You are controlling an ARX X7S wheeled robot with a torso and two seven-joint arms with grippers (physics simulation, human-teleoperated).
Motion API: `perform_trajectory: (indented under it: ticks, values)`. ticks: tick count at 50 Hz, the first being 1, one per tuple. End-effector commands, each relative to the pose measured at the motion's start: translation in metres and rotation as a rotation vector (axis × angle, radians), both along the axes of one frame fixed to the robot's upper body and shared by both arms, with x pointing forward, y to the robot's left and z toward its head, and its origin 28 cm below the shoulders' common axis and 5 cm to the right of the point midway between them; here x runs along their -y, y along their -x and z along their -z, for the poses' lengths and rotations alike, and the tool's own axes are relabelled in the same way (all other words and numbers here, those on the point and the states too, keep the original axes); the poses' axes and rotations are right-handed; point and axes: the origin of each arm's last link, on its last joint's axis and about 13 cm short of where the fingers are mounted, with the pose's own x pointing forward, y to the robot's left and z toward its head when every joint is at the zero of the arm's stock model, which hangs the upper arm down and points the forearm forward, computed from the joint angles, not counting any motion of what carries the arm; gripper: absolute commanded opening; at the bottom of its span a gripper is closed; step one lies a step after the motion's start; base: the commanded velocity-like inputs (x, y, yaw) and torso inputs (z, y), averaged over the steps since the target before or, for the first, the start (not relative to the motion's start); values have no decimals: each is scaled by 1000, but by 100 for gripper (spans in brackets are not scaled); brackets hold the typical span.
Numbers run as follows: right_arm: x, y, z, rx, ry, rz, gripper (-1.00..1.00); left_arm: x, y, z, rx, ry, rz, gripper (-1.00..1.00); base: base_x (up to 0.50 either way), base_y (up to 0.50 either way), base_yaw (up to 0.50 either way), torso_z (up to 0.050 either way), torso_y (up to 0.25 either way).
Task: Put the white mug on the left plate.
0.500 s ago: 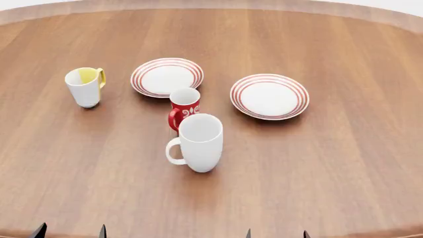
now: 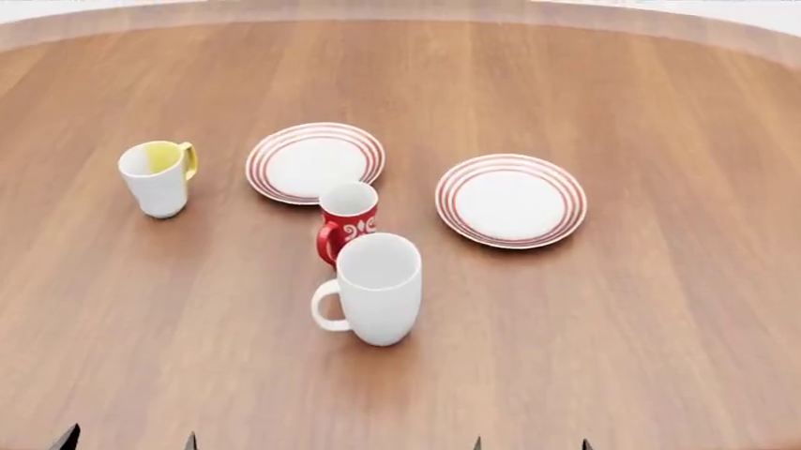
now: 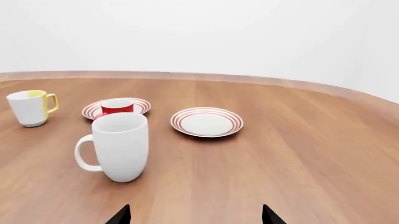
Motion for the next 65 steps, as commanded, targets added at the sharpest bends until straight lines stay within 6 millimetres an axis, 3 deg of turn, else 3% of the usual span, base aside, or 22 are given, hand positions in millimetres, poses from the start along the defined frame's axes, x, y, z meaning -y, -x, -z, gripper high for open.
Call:
perform_trajectory:
  ticks: [1, 39, 65]
  values:
    - [-1, 6, -6, 24, 22, -5, 100, -3, 9, -8, 30, -25, -4, 100, 312, 0, 0, 0, 0]
    - [-7, 25, -28, 107, 39, -34, 100, -1, 20, -15, 63, -55, 28, 100, 357, 0, 0, 0, 0]
    - [-7, 22, -23, 94, 42, -40, 100, 1, 18, -9, 53, -70, 34, 100, 366, 0, 0, 0, 0]
